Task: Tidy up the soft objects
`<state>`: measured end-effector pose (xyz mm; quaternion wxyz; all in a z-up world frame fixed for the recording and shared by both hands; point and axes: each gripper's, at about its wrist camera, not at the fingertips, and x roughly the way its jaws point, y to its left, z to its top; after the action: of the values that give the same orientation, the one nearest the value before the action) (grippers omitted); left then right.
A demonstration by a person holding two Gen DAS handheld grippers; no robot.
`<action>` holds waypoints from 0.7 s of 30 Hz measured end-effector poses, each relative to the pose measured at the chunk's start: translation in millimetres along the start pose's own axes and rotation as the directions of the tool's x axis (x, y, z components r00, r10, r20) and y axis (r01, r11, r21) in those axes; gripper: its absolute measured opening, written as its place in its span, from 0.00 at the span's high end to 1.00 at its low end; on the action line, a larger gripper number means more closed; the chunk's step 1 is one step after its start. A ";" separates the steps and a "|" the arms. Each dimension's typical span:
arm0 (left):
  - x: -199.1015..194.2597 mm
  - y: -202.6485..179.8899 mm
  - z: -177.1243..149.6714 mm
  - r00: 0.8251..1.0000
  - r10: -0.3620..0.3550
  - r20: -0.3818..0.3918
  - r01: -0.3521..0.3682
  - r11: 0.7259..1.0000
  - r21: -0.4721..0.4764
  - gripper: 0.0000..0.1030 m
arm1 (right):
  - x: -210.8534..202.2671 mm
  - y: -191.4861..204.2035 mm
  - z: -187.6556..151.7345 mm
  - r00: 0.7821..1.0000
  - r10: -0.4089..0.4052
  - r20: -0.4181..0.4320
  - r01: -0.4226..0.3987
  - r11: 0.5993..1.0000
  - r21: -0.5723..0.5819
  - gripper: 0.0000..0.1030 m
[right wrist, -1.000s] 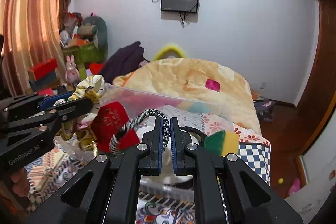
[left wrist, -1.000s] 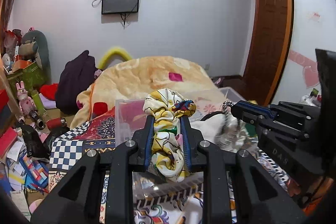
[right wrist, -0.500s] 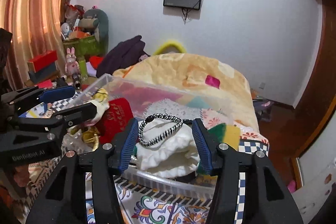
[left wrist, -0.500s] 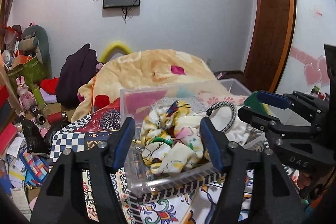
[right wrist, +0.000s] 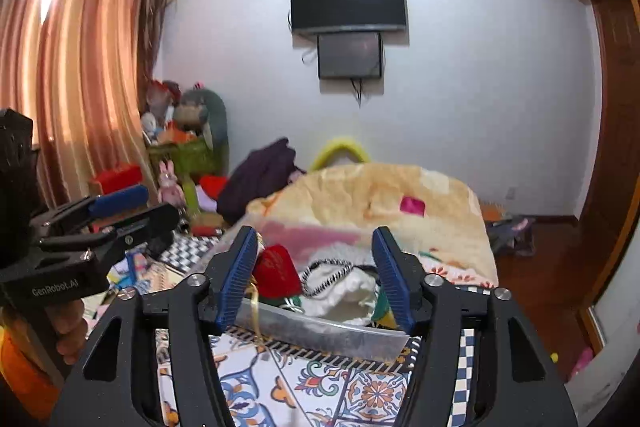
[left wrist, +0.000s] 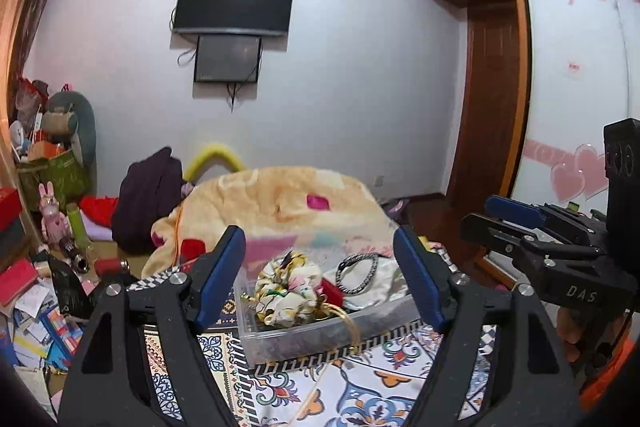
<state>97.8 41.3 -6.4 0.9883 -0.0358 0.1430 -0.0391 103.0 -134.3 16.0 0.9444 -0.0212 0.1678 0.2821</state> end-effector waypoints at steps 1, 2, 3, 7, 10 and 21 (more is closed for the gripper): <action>-5.7 -2.7 1.5 1.000 -0.001 0.010 0.001 1.000 0.008 0.24 | -5.7 1.4 1.6 1.000 0.000 0.017 0.000 1.000 -0.002 0.38; -11.9 -5.8 2.8 1.000 -0.001 0.021 0.001 1.000 0.016 0.20 | -10.3 3.4 3.4 0.999 0.000 0.032 0.001 1.000 -0.006 0.37; -16.1 -7.5 3.7 1.000 -0.001 0.030 0.001 1.000 0.019 0.14 | -14.7 5.3 3.8 0.999 0.001 0.042 0.000 1.000 -0.010 0.35; -32.4 -12.5 6.8 0.998 -0.001 0.063 0.000 1.000 0.022 0.06 | -26.4 9.4 7.1 0.997 -0.003 0.080 0.003 1.000 -0.008 0.20; -40.0 -14.1 7.1 0.998 -0.004 0.070 0.003 1.000 0.019 0.02 | -31.0 11.1 7.0 0.994 -0.015 0.105 0.016 1.000 -0.007 0.17; -50.1 -22.8 4.1 0.997 0.001 0.081 -0.003 1.000 0.028 0.00 | -43.5 10.9 -0.2 0.991 -0.032 0.133 0.031 0.999 0.009 0.01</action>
<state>49.6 23.3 13.4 0.9937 -0.0235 0.1021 -0.0385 62.9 -148.0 30.7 0.9579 -0.0017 0.1050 0.2671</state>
